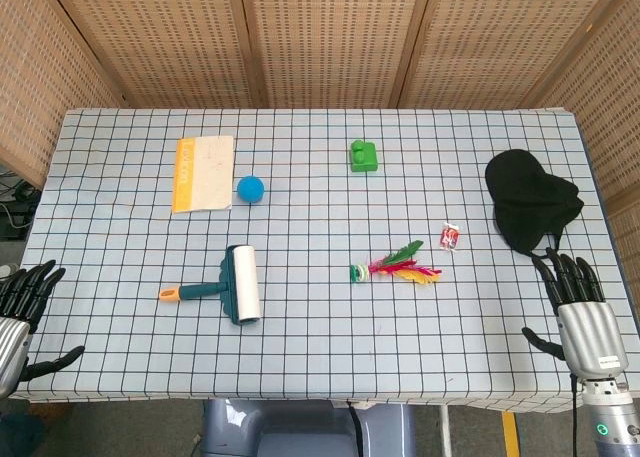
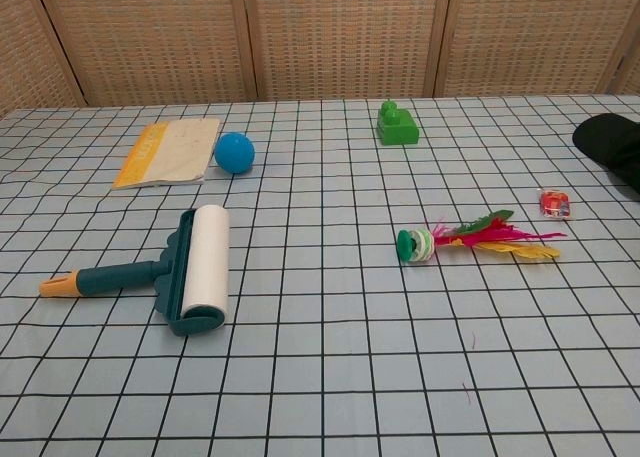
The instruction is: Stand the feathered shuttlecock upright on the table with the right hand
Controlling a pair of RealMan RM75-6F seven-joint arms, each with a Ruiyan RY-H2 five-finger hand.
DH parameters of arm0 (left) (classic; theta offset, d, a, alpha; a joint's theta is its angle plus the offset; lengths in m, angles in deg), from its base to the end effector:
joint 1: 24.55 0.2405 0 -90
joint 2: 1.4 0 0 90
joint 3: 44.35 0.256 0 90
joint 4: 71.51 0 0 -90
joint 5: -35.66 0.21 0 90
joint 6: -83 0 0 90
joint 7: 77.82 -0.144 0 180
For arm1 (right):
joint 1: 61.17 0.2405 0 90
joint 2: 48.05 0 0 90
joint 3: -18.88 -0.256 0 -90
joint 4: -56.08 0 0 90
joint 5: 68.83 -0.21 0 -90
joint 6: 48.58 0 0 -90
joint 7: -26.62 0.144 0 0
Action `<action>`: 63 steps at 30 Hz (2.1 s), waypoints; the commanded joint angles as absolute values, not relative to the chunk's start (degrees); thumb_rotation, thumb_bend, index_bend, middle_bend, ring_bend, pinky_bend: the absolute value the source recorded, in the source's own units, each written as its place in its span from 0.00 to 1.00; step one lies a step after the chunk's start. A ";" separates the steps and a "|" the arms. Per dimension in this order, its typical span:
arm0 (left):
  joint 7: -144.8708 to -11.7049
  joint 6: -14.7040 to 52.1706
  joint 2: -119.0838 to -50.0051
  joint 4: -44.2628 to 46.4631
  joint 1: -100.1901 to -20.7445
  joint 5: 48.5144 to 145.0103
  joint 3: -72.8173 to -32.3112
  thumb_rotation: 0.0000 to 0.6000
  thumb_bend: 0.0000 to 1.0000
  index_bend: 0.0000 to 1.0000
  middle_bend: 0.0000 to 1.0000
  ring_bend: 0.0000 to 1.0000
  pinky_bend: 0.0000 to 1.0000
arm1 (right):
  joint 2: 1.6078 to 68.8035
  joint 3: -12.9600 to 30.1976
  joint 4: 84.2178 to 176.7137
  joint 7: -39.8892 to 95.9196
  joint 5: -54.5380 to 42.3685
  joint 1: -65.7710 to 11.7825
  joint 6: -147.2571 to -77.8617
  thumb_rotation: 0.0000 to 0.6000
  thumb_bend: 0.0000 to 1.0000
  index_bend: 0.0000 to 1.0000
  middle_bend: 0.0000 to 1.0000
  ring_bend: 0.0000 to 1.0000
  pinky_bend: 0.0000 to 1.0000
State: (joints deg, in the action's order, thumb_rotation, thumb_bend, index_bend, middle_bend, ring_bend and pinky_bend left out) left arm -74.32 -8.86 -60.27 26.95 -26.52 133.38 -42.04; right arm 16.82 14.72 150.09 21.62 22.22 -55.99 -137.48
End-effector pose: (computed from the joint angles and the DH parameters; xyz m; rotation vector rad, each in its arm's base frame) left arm -0.2785 0.1441 0.1712 -1.4839 -0.9033 -1.0549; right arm -0.2857 -0.1855 0.1598 1.4236 -0.7609 0.9806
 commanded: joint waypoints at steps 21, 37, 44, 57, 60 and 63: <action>-75.38 -5.41 -60.69 27.39 -27.99 127.91 -44.22 1.00 0.00 0.00 0.00 0.00 0.00 | 26.53 8.34 137.81 19.14 10.74 -37.47 -110.54 1.00 0.18 0.41 0.00 0.00 0.00; -76.10 -2.73 -61.01 27.44 -29.38 125.36 -45.19 1.00 0.00 0.00 0.00 0.00 0.00 | 38.59 8.98 125.77 14.34 5.76 -31.61 -104.16 1.00 0.42 0.47 0.00 0.00 0.00; -76.03 -2.88 -60.98 27.43 -29.31 125.35 -45.15 1.00 0.00 0.00 0.00 0.00 0.00 | 40.30 8.59 125.84 11.59 3.14 -30.66 -103.66 1.00 0.46 0.49 0.00 0.00 0.00; -76.00 -2.76 -60.88 27.66 -29.39 125.38 -45.07 1.00 0.00 0.00 0.00 0.00 0.00 | 42.41 8.46 124.95 7.19 0.52 -29.24 -104.04 1.00 0.54 0.56 0.02 0.00 0.00; -76.05 -2.70 -60.93 27.69 -29.41 125.35 -45.03 1.00 0.00 0.00 0.00 0.00 0.00 | 42.88 8.48 124.55 6.00 0.06 -28.87 -104.23 1.00 0.59 0.59 0.05 0.00 0.00; -76.16 -2.65 -60.96 27.69 -29.44 125.34 -45.02 1.00 0.00 0.00 0.00 0.00 0.00 | 43.12 8.44 124.39 5.76 0.13 -28.70 -104.70 1.00 0.62 0.64 0.08 0.00 0.00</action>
